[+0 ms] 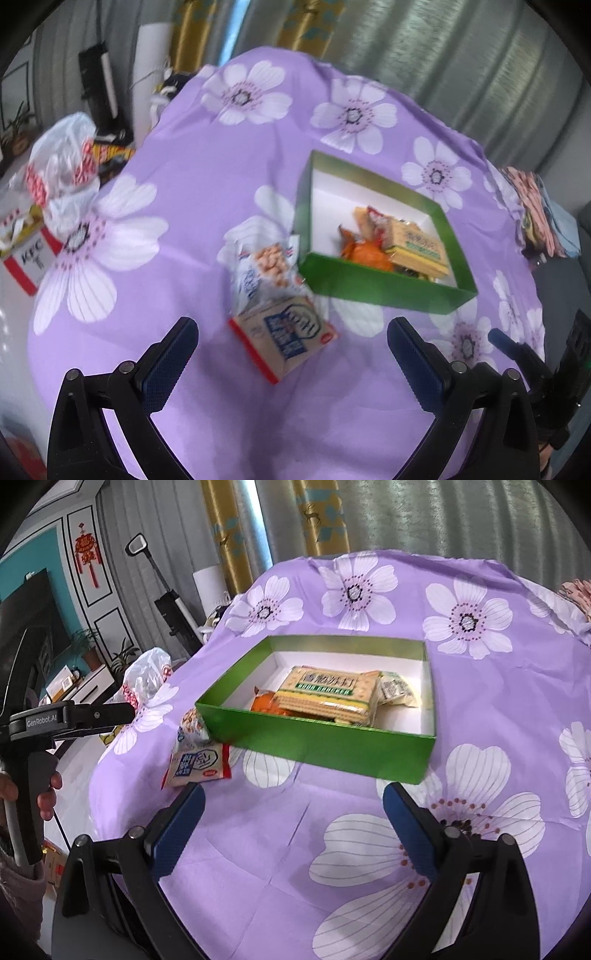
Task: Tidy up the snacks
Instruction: 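Withdraw the open right gripper from the box, then reach the right gripper to the white-and-blue snack packet and grasp it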
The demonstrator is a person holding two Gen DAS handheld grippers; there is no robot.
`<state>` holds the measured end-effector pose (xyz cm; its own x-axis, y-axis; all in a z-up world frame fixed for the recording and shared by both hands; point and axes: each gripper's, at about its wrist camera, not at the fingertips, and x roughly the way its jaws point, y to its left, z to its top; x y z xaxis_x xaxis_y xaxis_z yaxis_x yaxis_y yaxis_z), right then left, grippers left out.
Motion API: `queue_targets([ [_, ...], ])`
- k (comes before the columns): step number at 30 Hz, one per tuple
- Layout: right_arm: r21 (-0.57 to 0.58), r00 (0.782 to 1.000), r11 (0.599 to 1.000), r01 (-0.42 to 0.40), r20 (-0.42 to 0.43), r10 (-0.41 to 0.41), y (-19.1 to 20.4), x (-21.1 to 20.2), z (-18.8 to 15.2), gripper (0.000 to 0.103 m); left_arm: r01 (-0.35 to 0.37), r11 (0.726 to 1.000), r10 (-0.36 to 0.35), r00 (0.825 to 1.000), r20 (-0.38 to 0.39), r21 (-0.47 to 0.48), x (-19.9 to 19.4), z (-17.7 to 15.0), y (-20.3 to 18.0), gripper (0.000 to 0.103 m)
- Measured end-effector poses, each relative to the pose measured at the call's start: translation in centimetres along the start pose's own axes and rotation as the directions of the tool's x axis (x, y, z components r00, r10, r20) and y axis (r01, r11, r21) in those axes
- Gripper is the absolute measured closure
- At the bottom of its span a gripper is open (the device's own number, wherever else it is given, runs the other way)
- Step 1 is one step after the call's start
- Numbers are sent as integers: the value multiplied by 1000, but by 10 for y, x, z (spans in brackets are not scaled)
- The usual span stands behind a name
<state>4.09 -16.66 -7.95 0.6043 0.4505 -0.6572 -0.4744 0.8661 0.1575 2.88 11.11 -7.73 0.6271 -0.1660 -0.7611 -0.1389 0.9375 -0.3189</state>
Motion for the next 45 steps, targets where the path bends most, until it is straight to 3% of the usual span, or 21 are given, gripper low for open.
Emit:
queue_targets([
  [8, -37, 996, 998, -46, -79, 43, 18, 29, -8, 5, 18, 998, -22, 998, -59, -62, 22, -19, 18, 1],
  [21, -95, 978, 984, -151, -156, 135, 50, 81, -2, 7, 50, 993, -59, 995, -84, -111, 42, -26, 33, 1],
  [37, -169, 944, 949, -266, -247, 221, 77, 139, 13, 22, 76, 991, -86, 993, -85, -112, 57, -22, 32, 2],
  [45, -155, 929, 940, -304, -266, 257, 81, 154, 16, 24, 83, 989, -95, 991, -93, -119, 63, -22, 34, 16],
])
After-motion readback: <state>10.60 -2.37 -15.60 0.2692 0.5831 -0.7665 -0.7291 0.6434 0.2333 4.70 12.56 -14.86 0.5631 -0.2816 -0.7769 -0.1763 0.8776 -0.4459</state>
